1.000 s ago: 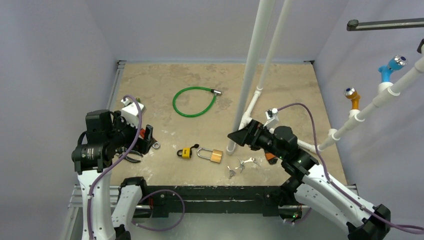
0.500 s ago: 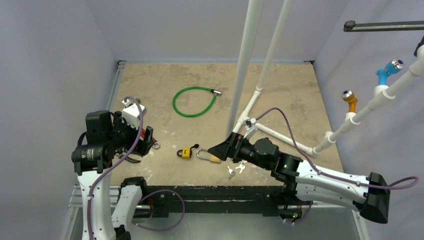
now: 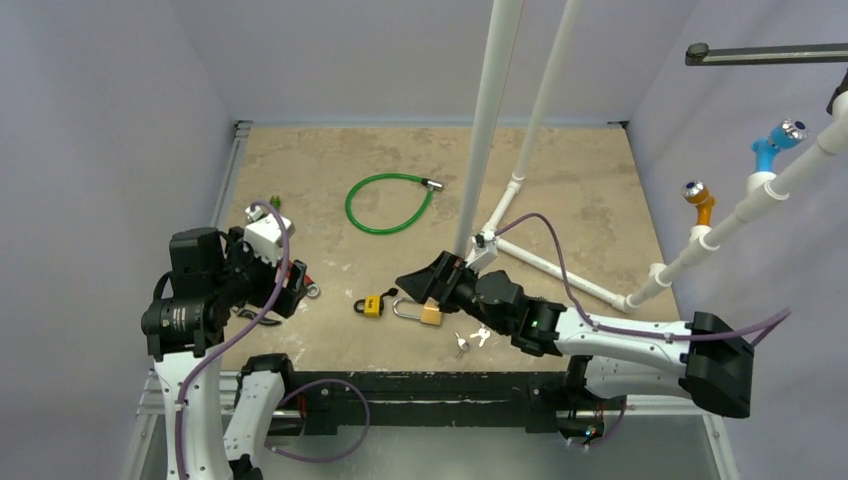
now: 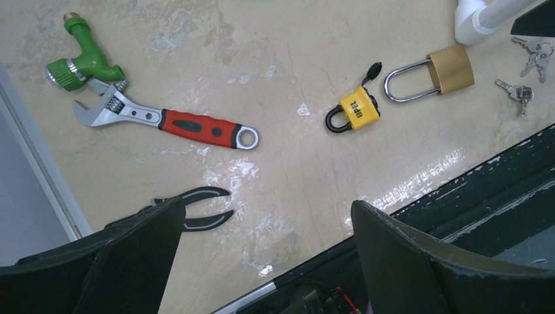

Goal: Unlock with the key

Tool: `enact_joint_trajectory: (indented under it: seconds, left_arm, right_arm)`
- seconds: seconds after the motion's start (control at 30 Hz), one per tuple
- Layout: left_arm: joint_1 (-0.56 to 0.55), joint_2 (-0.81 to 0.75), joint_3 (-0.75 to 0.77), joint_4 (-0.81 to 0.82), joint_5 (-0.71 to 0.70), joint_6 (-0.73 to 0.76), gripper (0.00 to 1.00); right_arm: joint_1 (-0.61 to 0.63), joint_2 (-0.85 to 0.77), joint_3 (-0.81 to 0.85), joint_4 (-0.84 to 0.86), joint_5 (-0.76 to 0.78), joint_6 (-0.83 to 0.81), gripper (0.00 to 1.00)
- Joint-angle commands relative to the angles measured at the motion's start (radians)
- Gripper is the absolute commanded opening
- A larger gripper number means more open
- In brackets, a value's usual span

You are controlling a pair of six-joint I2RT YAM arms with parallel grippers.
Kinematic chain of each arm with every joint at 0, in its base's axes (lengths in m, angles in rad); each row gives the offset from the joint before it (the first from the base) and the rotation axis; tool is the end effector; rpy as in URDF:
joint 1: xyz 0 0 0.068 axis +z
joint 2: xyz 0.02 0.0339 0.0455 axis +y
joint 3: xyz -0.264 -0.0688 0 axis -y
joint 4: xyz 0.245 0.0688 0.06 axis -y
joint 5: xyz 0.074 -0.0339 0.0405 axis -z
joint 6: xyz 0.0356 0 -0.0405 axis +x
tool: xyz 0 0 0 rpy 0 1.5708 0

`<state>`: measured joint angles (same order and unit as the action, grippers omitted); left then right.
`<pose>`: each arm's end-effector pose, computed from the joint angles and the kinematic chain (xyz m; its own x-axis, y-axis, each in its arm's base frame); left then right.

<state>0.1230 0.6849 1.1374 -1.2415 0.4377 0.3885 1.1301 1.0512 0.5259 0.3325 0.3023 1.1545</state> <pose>0.0857 -0.0046 0.3662 -0.5816 0.2738 -0.7660 0.4382 0.8988 -0.0115 0.1107 0.2098 0.2510 -0.7088 0.5441 -0.4491 -0.2240 0.4300 0.8746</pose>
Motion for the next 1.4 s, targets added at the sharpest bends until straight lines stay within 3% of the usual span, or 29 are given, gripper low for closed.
enact_joint_trajectory:
  seconds: [0.0,0.27,0.47,0.73,1.07,1.37]
  left_arm:
    - [0.003,-0.017,0.015,-0.008,-0.009,0.047,1.0]
    - [0.004,-0.027,-0.009,-0.002,-0.014,0.065,1.0]
    - [0.004,-0.041,-0.011,-0.004,-0.031,0.086,1.0]
    - [0.003,-0.079,-0.029,-0.018,-0.069,0.133,1.0]
    - [0.003,-0.084,-0.041,-0.014,-0.07,0.147,1.0]
    - [0.004,-0.088,-0.038,-0.019,-0.065,0.15,1.0]
  right_arm:
    - [0.074,0.064,0.103,0.097,0.074,0.017,0.99]
    - [0.054,0.106,0.134,0.053,0.181,0.051,0.99]
    - [-0.1,0.132,0.125,0.05,0.139,0.095,0.99]
    - [-0.337,0.191,0.182,0.044,0.059,0.021,0.99]
    - [-0.693,0.321,0.246,-0.015,-0.249,-0.13,0.99]
    - [-0.811,0.519,0.406,-0.026,-0.449,-0.27,0.99]
